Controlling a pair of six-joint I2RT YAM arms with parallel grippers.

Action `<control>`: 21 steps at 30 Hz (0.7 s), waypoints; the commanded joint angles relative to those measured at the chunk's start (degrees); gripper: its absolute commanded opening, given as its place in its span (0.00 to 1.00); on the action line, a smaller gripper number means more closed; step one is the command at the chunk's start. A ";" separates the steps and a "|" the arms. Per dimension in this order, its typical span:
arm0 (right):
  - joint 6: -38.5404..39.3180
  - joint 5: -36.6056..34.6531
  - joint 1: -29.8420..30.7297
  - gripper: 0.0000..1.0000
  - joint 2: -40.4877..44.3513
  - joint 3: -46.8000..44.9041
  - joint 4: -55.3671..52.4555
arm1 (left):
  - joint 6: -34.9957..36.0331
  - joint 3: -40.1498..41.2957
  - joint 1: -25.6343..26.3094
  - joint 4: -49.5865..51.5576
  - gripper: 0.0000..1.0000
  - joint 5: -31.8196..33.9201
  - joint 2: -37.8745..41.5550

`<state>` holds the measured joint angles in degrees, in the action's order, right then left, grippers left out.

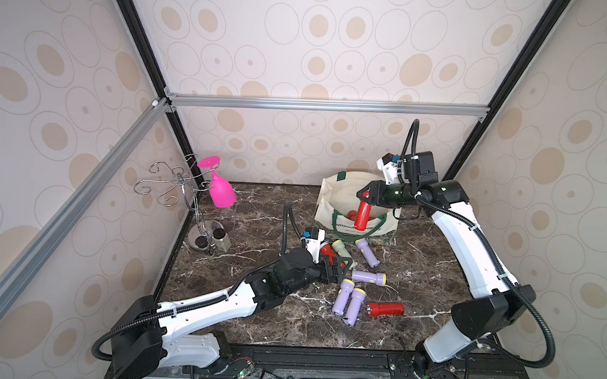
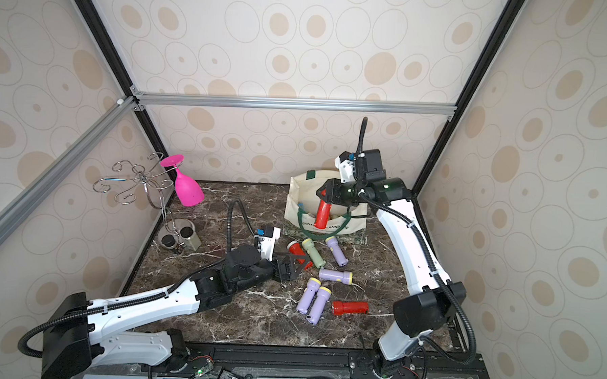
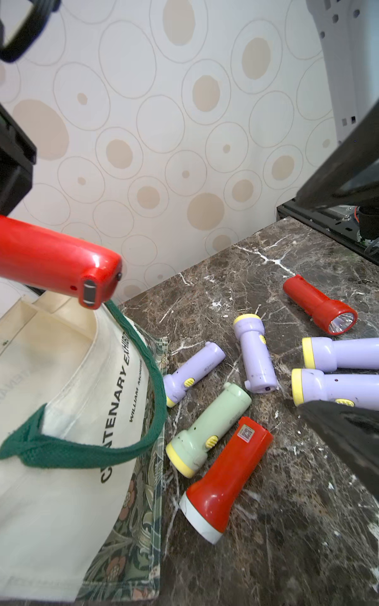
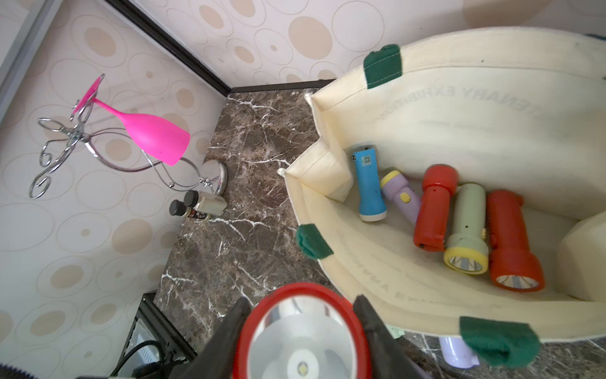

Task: Put the flashlights into the tote bags
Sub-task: Place the flashlight in the canvas bag.

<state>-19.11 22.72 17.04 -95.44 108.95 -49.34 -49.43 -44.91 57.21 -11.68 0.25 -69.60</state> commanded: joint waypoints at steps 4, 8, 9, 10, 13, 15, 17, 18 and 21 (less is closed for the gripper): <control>0.95 -4.52 -0.34 0.00 -6.95 6.33 2.50 | -0.24 0.21 -0.69 3.07 0.90 2.08 0.33; 1.57 -7.16 -0.41 0.00 -11.09 8.72 3.42 | -0.63 0.45 -0.87 2.26 0.89 1.86 -0.44; 1.58 -7.66 -0.43 0.00 -11.99 9.12 3.75 | -0.77 0.66 -0.85 1.86 0.89 1.83 -0.45; 1.47 -8.08 -0.43 0.00 -13.00 9.67 3.98 | -0.94 1.00 -0.92 1.43 0.89 1.77 -0.40; 1.47 -8.96 -0.44 0.00 -16.47 11.84 4.08 | -1.44 1.87 -0.96 0.72 0.89 1.77 -0.23; 1.78 -9.56 -0.37 0.00 -18.83 12.73 4.17 | -1.53 2.10 -0.95 0.91 0.89 1.93 -0.05; 2.04 -10.20 -0.41 0.00 -20.97 13.70 3.74 | -1.58 2.40 -1.04 1.39 0.89 2.21 0.22; 2.02 -10.25 -0.43 0.00 -22.03 14.27 3.48 | -1.72 2.49 -1.05 1.53 0.89 2.42 0.34; 1.73 -9.91 -0.40 0.00 -24.22 15.28 3.28 | -2.02 2.79 -1.18 2.17 0.88 3.03 0.63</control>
<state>-17.91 13.32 16.78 -118.48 121.99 -46.09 -50.35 -42.13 56.62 -9.72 1.76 -69.87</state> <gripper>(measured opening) 0.473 0.885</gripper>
